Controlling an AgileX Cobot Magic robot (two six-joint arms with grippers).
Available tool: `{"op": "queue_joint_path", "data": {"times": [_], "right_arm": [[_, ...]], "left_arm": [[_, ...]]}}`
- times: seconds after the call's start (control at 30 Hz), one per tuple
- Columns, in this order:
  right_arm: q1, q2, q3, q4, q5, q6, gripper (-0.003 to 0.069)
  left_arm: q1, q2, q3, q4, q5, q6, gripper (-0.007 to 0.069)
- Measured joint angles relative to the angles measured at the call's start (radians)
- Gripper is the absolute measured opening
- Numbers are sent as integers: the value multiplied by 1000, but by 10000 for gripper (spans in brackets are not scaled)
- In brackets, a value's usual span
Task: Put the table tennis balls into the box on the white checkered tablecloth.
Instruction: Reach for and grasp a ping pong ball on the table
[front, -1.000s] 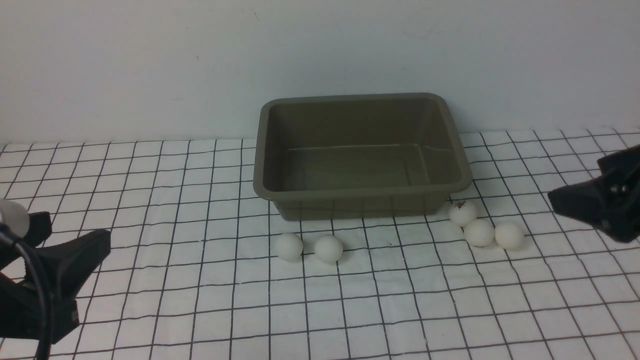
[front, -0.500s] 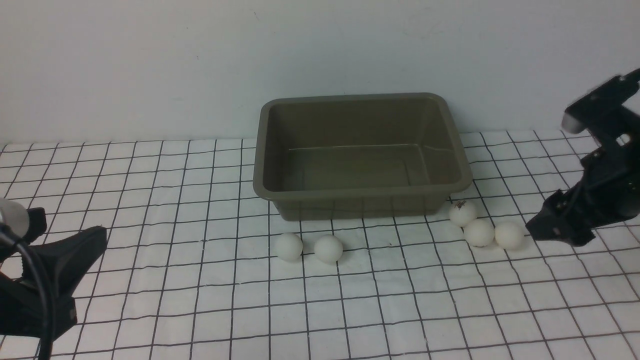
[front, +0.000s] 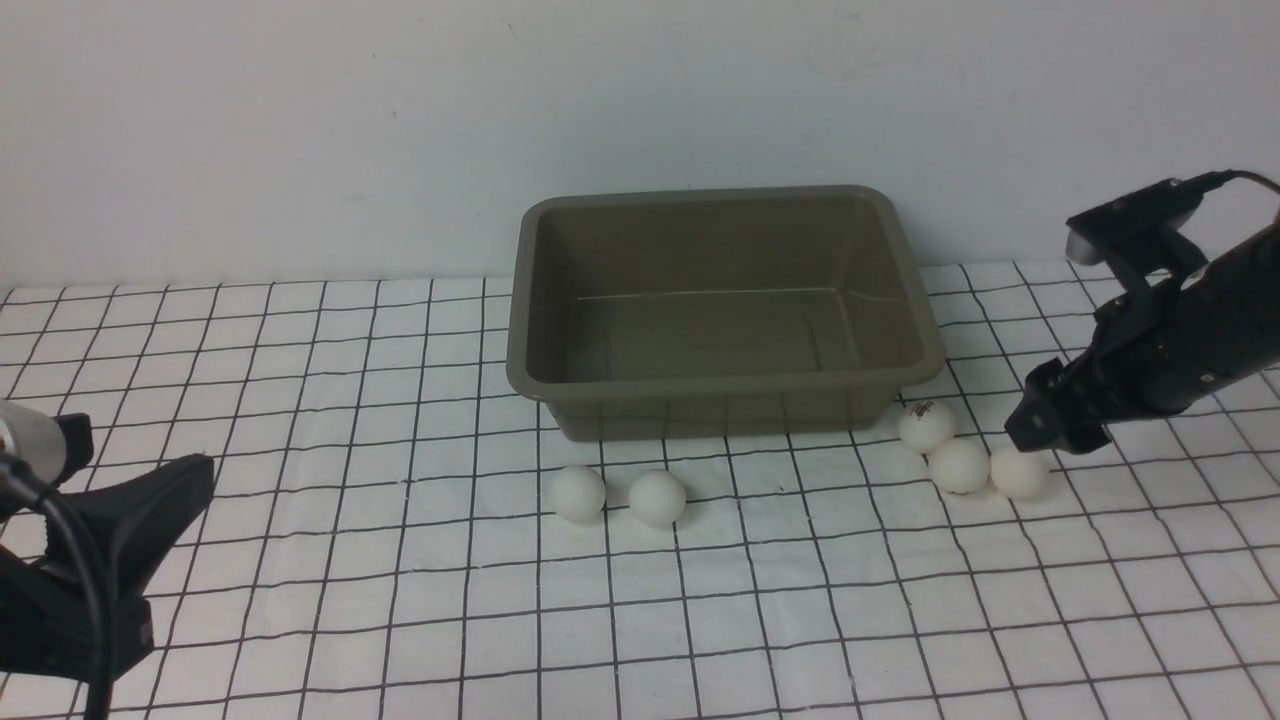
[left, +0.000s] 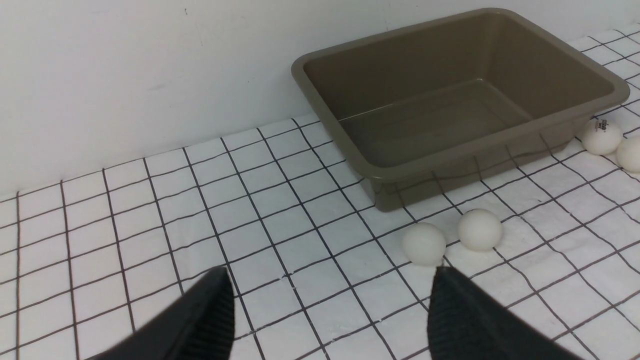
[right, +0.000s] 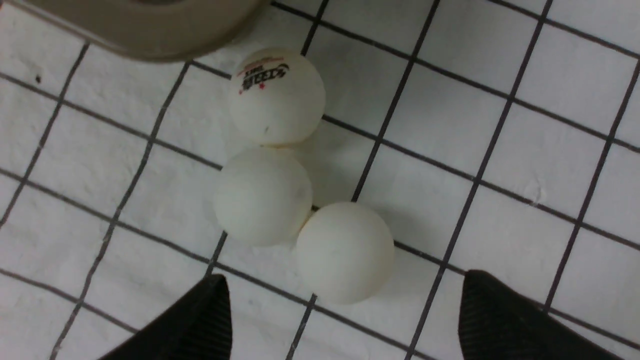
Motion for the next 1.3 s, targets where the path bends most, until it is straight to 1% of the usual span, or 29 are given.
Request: {"op": "queue_joint_path", "data": {"times": [0.3, 1.1, 1.17, 1.23, 1.3], "right_arm": [[0, 106, -38, 1, -16, 6, 528], [0, 201, -39, 6, -65, 6, 522], [0, 204, -39, 13, -67, 6, 507], [0, 204, -40, 18, -72, 6, 472], [0, 204, -42, 18, -76, 6, 384]], "left_arm": [[0, 0, 0, 1, 28, 0, 468], [0, 0, 0, 2, 28, 3, 468], [0, 0, 0, 2, 28, 3, 468], [0, 0, 0, 2, 28, 3, 468], [0, 0, 0, 2, 28, 3, 468]]}}
